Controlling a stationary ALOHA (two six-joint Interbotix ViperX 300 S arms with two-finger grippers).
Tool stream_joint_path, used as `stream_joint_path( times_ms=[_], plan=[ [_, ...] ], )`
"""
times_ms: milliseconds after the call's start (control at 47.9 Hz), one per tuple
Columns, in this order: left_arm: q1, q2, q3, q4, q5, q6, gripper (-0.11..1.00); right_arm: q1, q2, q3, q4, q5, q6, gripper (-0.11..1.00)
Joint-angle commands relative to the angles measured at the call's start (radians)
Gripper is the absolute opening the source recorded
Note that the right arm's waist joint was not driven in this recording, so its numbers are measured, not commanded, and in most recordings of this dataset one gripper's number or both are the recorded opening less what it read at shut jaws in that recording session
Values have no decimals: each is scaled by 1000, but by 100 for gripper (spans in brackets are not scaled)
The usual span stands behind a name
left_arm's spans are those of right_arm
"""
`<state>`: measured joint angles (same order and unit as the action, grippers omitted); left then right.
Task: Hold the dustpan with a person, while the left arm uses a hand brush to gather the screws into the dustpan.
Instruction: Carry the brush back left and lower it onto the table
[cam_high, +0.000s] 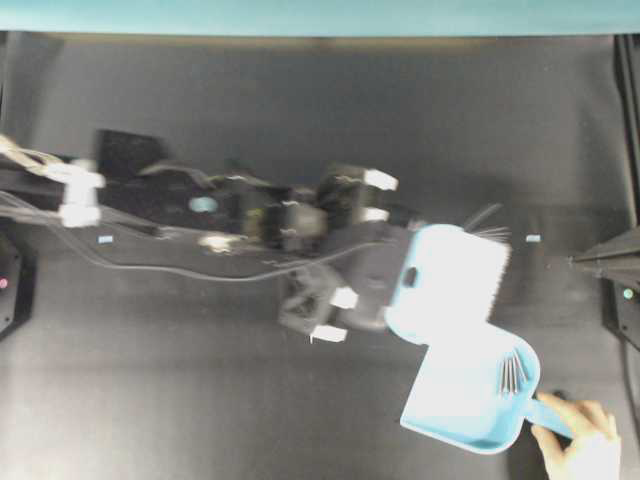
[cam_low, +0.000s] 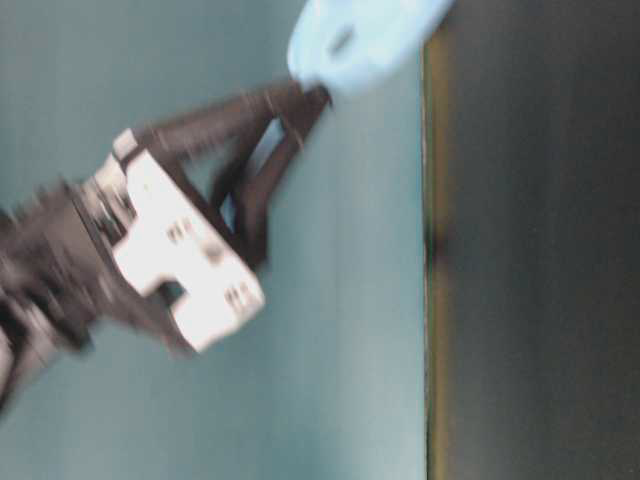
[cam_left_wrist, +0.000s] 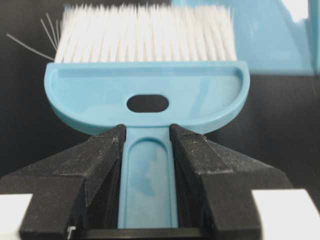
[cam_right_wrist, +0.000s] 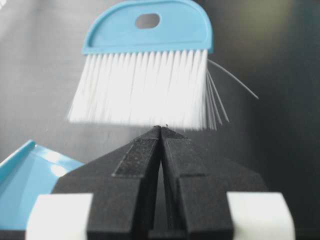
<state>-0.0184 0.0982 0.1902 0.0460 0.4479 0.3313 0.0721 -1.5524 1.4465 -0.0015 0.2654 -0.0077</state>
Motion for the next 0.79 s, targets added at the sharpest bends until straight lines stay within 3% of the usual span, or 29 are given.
stream_joint_path(
  times_ms=[0,209,334,626,773],
  plan=[
    [9,-84,110,2,-110,-21,30,0,5,-6,0,-11,2,0],
    [20,-187,348,2,-328,-60,30,0,5,-5,0,-9,2,0],
    [20,-225,453,2,-353,-87,30,0,5,-5,0,-9,2,0],
    [17,-207,511,2,-371,-124,30,0,5,-5,0,-11,2,0],
    [20,-173,555,2,-454,-126,30,0,5,-5,0,-9,2,0]
  ],
)
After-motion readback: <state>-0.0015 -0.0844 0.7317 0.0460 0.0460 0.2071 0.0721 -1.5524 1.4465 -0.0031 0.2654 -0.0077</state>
